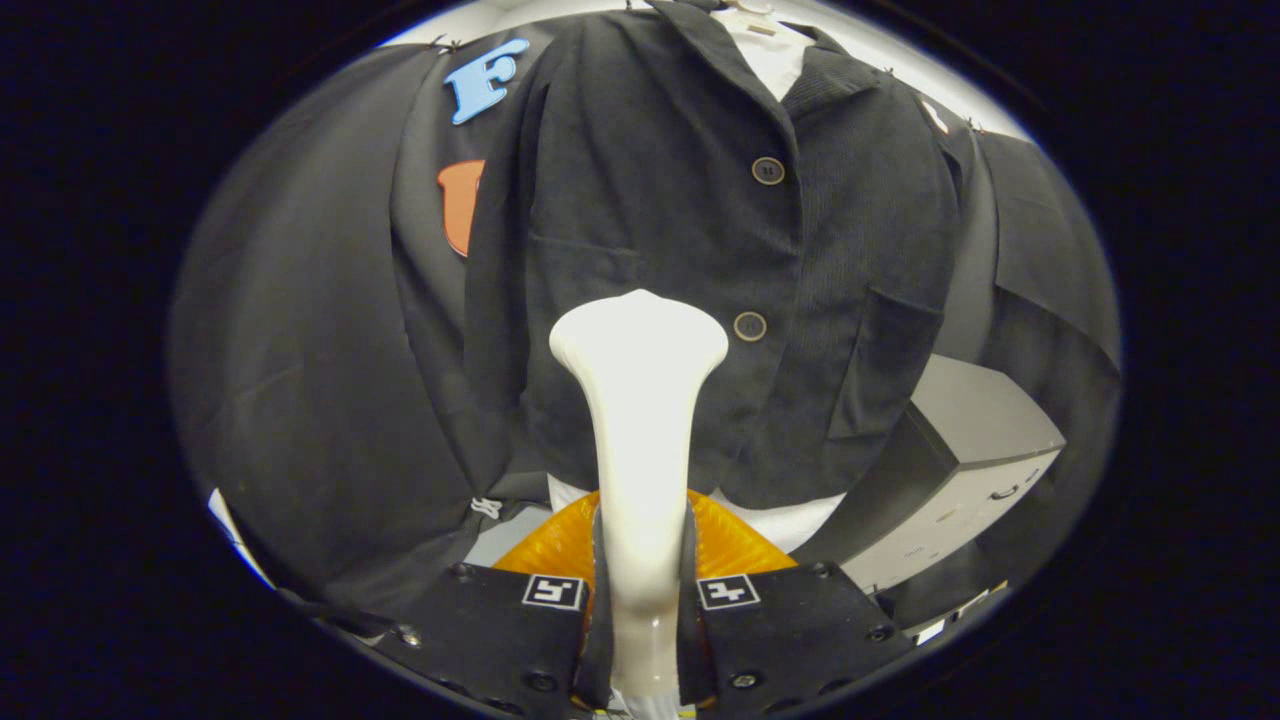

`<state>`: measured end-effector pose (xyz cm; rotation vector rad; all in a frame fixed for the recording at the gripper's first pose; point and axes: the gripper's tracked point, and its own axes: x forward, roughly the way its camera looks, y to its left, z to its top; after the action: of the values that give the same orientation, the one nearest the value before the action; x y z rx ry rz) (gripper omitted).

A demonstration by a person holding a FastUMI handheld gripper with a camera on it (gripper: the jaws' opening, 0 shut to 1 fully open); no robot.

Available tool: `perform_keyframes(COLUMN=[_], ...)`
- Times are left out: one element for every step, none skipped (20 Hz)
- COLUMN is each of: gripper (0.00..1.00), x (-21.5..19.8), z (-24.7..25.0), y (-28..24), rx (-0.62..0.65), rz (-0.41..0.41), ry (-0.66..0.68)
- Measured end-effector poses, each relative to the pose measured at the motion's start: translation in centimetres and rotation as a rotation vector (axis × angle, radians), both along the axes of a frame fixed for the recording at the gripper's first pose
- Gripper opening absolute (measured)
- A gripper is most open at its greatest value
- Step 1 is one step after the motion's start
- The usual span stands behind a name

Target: Iron the clothes twice with a garment steamer, once on the left side and once on the right side.

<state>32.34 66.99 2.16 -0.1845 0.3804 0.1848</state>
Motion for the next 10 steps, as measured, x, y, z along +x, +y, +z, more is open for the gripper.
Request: perform_keyframes(gripper=[0.28, 0.28, 0.28, 0.28, 0.28, 0.28, 0.28, 0.28, 0.28, 0.28], x=[0.0, -0.1, -0.1, -0.2, -0.1, -0.2, -0.3, -0.5, -0.6, -0.5], z=[-0.6, -1.2, -1.8, -2.0, -2.6, -3.5, -4.2, -5.2, -5.9, -6.3], y=[0.0, -0.1, -0.3, -0.3, -0.2, -0.3, -0.4, -0.4, -0.5, -0.6], rx=[0.0, 0.002, -0.002, -0.006, -0.011, -0.016, -0.018, -0.019, -0.025, -0.022], rz=[0.002, 0.002, 0.001, 0.003, 0.006, 0.008, 0.01, 0.009, 0.006, 0.006], ry=[0.014, 0.028, 0.036, 0.04, 0.047, 0.059, 0.067, 0.074, 0.081, 0.089])
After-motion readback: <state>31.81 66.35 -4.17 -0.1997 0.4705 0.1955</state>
